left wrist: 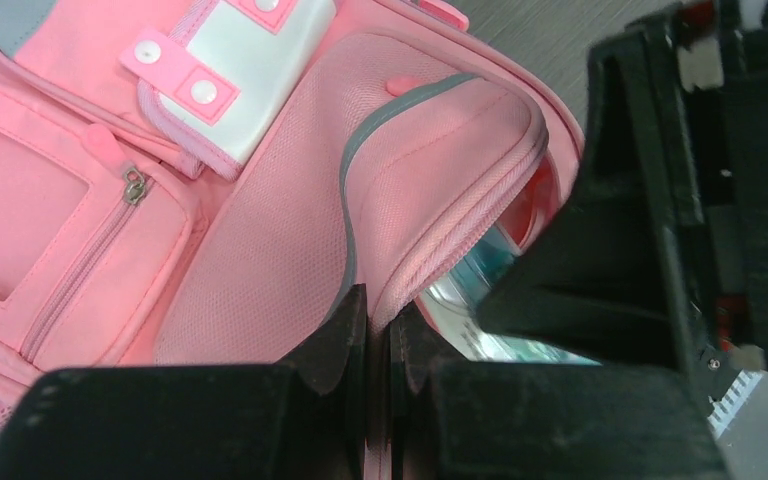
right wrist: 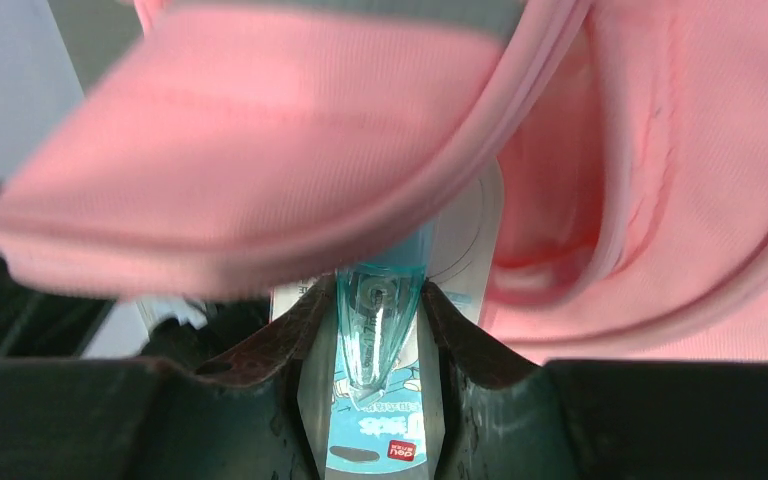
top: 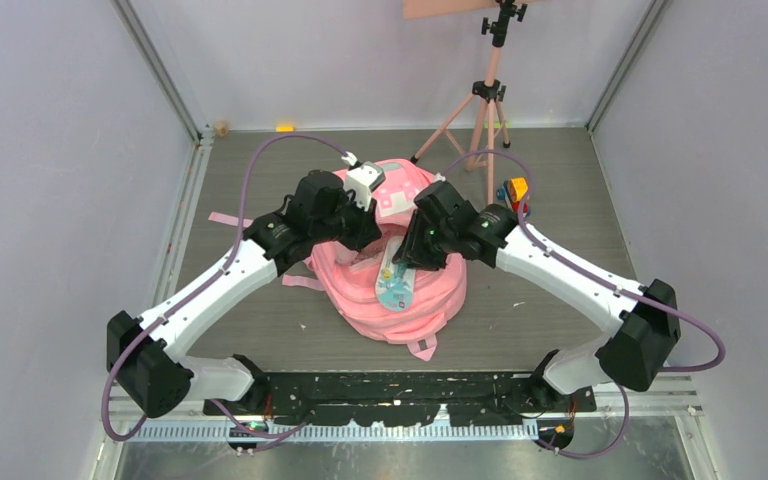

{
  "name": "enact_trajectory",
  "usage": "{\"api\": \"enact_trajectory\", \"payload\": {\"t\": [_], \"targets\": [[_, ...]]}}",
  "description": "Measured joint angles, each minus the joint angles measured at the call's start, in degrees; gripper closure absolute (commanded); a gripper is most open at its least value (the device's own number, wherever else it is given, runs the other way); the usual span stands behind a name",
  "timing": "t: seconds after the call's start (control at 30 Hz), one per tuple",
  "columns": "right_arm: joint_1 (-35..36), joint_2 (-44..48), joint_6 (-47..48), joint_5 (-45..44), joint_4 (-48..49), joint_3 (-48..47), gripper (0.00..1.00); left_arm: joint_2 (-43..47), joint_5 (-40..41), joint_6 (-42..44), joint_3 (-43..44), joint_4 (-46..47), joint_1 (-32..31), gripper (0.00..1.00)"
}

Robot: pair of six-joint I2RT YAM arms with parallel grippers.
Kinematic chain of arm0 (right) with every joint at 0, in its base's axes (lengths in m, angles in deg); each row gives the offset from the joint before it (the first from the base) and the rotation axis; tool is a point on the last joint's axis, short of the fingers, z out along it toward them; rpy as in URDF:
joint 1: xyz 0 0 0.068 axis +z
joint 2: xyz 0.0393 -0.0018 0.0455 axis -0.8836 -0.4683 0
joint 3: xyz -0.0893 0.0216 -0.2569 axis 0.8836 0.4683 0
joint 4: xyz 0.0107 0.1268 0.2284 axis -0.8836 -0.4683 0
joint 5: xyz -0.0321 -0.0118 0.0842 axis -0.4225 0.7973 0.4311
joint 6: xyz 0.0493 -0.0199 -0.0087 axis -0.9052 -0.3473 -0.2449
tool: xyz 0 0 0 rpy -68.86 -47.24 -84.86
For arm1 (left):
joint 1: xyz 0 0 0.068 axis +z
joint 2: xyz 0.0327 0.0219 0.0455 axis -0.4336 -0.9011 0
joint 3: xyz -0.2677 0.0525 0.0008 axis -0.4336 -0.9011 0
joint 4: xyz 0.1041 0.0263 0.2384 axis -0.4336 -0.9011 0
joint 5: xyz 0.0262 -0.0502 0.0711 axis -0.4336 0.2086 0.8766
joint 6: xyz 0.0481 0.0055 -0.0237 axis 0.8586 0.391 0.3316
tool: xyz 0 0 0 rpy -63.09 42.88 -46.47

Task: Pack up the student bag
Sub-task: Pick up the personal item from the center of the board, then place the personal item in the student bag.

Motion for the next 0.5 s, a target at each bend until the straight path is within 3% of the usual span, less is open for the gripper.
{"api": "enact_trajectory", "payload": {"t": [0.5], "targets": [[1.4,-3.5,-10.7,-18.7,11.1,1.3,0.99,-0.3,0.1,-1.0,-0.4,2.2,0.4,1.0]]}}
